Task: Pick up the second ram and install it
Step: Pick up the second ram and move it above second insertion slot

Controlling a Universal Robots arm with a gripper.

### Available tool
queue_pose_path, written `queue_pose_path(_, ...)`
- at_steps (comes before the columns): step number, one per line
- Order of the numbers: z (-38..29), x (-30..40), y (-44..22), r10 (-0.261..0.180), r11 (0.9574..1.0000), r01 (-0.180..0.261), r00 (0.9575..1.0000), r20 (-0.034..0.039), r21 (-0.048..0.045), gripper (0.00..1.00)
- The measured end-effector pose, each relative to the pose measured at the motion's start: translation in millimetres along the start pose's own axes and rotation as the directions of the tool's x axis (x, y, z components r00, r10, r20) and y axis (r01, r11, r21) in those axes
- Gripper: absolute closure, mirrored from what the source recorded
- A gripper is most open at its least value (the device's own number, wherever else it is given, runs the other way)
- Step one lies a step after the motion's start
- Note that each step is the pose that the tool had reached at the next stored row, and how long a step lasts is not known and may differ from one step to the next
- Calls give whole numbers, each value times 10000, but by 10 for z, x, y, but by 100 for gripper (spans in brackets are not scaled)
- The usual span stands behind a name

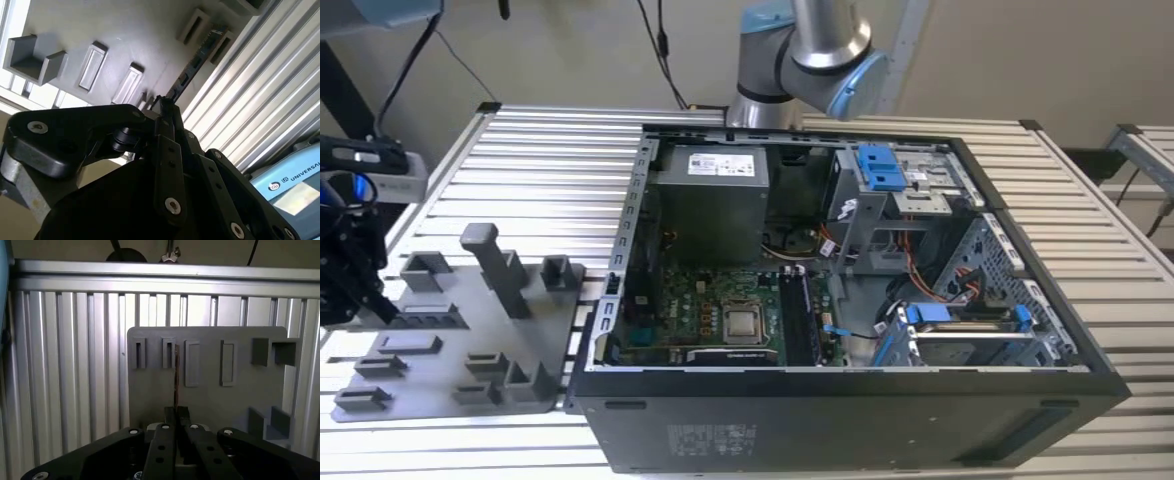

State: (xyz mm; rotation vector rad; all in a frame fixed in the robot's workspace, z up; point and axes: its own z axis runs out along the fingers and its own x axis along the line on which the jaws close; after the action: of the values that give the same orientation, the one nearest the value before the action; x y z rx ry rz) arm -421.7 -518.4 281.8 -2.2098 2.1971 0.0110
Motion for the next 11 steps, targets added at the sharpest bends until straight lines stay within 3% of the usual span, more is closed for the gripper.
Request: queue_pose_path(11,-199,-5,6,11,10000,-11,10000,0,0,86)
